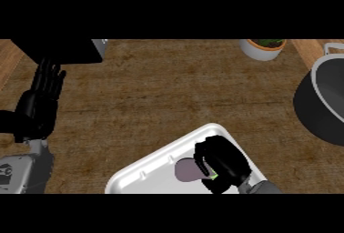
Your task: Pick the eggplant from the tray and place it in the pot
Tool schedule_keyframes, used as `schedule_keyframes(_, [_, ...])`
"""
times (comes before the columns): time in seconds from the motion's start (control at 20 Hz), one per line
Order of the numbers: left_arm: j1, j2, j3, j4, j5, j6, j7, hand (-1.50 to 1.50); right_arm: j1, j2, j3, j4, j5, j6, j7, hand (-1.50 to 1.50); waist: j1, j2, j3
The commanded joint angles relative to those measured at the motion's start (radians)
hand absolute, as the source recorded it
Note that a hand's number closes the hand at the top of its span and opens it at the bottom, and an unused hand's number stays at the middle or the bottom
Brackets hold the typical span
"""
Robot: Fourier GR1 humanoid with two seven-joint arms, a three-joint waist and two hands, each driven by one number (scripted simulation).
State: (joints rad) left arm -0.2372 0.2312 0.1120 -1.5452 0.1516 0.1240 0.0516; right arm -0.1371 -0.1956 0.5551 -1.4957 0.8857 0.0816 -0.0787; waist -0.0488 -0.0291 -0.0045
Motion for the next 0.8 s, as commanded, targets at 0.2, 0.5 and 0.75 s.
schedule_keyframes(0.2, [0.053,-0.012,0.007,0.002,-0.011,0.007,-0.039,0.0,0.294,-0.096,0.036,-0.457,0.272,-0.223,0.238,1.5,-0.025,0.01,0.002])
schedule_keyframes(0.5, [0.063,-0.011,-0.022,-0.103,-0.006,-0.001,0.017,0.0,0.427,-0.133,-0.138,-0.78,0.262,-0.277,0.335,1.5,0.013,0.015,0.005])
schedule_keyframes(0.75, [0.02,-0.04,-0.042,-0.055,-0.028,0.016,0.005,0.0,0.463,-0.206,-0.398,-0.963,0.083,-0.223,0.35,1.5,0.027,0.026,0.005])
